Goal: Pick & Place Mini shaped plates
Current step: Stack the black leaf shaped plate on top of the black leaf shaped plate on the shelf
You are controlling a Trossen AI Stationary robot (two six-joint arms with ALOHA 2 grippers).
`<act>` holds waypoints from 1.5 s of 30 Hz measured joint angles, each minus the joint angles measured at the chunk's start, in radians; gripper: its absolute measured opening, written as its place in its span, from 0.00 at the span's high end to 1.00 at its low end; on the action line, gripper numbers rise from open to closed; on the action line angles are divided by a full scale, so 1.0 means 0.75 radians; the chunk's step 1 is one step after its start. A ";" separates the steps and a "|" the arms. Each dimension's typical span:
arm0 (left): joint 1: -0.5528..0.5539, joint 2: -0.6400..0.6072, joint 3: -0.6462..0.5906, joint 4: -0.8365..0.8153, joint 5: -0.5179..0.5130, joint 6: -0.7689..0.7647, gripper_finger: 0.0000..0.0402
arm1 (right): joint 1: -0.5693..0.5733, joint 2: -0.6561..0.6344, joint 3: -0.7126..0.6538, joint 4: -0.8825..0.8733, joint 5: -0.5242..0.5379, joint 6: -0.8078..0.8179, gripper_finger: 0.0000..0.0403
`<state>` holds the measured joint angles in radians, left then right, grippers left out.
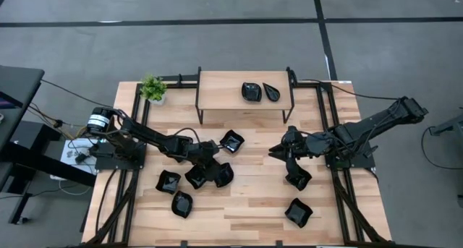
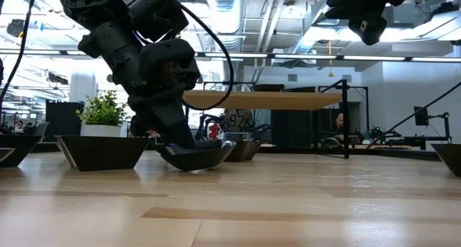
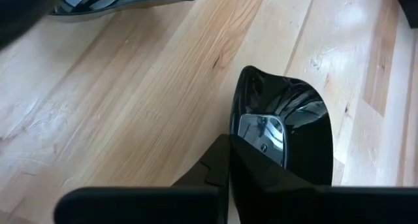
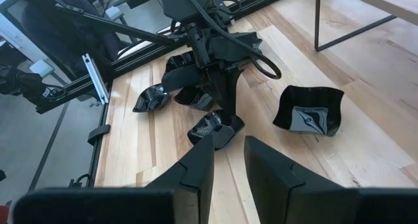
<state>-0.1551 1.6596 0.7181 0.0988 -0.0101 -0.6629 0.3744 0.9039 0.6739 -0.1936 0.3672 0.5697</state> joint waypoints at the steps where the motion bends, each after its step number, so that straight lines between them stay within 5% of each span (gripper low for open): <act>1: 0.000 0.000 0.000 0.001 0.000 0.000 0.98 | 0.000 0.000 0.000 0.000 0.000 0.000 0.80; 11: 0.027 -0.031 0.000 0.045 0.001 -0.042 0.98 | 0.000 0.000 0.000 -0.001 0.000 0.011 0.80; 31: 0.240 -0.522 0.001 0.070 -0.116 -0.115 0.99 | -0.004 0.000 0.000 0.012 0.000 0.010 0.80; 45: 0.418 -0.396 0.334 0.111 -0.058 0.043 0.99 | -0.054 -0.013 0.122 -0.173 0.002 -0.219 0.80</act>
<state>0.1583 1.3626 0.9683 0.1821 -0.0540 -0.6304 0.3339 0.8940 0.7652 -0.3230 0.3683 0.4056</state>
